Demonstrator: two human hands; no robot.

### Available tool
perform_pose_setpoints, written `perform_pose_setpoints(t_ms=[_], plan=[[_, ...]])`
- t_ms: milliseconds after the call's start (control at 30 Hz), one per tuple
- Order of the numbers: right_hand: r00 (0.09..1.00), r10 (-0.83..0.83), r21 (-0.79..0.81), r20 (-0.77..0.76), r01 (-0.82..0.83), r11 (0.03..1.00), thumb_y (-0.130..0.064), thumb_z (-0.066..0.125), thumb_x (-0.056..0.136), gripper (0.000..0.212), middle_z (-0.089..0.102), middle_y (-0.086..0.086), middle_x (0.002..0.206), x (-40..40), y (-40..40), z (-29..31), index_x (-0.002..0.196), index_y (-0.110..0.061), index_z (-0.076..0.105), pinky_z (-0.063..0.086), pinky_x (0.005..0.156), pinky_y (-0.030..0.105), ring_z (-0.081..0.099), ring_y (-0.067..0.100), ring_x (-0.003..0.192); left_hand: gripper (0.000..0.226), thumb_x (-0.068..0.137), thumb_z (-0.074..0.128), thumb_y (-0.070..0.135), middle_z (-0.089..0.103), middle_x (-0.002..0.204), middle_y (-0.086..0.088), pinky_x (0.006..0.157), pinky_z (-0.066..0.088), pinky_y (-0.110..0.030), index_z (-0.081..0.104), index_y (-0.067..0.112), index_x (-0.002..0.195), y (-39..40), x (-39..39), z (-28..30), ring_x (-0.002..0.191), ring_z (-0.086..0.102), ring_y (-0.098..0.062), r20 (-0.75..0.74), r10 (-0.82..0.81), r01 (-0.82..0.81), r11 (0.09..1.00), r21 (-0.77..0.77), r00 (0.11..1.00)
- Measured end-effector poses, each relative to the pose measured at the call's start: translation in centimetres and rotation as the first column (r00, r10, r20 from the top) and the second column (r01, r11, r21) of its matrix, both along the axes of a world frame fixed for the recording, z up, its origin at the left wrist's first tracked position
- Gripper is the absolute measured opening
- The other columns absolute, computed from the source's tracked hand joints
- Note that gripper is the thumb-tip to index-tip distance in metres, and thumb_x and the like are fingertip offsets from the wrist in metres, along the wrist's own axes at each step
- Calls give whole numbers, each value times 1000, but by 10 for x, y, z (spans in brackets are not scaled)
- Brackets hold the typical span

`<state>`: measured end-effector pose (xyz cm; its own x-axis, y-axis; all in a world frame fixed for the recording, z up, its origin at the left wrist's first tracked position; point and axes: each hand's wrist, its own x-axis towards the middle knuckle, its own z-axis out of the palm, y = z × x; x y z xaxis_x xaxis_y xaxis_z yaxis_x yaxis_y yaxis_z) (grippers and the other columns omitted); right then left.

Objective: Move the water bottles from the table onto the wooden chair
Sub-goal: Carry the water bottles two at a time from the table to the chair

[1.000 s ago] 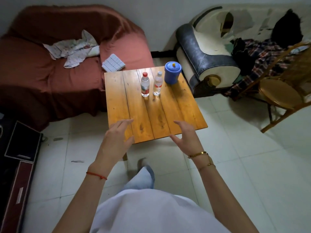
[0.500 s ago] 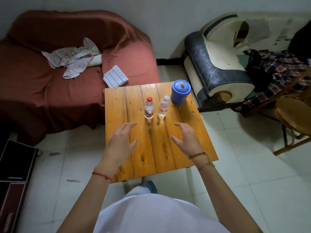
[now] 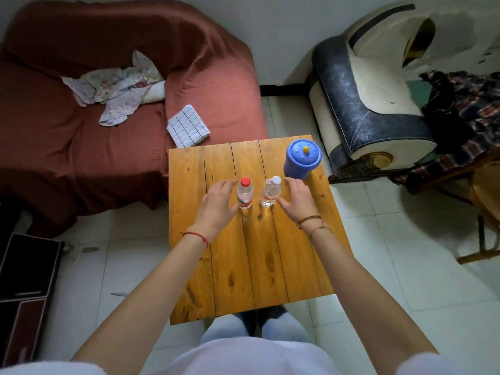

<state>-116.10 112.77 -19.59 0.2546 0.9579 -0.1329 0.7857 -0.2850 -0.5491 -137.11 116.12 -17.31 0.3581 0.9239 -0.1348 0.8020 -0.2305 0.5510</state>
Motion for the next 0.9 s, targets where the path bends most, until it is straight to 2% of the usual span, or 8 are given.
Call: perform_pose_setpoints(t_ms=[367,567,733,900], plan=[[991,128,-193,35,-119,974,-18,63,85,51,49,13,130,35,84,-57,132,-12,43,46,97,38,50,30,116,63,85,65,19,46,140,-6,106,40,-41,37,15,141,74,53,-66,130,40,-25,-124,18,-34,991,-132,992],[980,196,-222,18,-187,957,-16,62,85,33,51,13,115,41,104,-85,116,-9,54,50,89,37,56,30,102,51,86,63,17,50,132,-10,101,42,-42,46,14,133,95,73,-87,122,45,-29,-159,12,-42,982,-186,987],[984,178,-203,0,-175,964,-11,65,83,27,50,11,109,39,106,-96,107,-11,54,55,80,36,59,27,91,39,87,63,16,50,124,-10,94,48,-39,53,12,124,96,83,-96,116,46,-28,-159,69,-99,977,-189,985],[987,155,-198,-37,-159,967,-9,67,80,26,50,10,106,40,107,-96,103,-11,54,55,78,36,58,26,87,36,83,66,8,50,118,-10,83,51,-36,51,14,116,93,83,-101,105,54,-29,-135,112,-138,970,-201,984]])
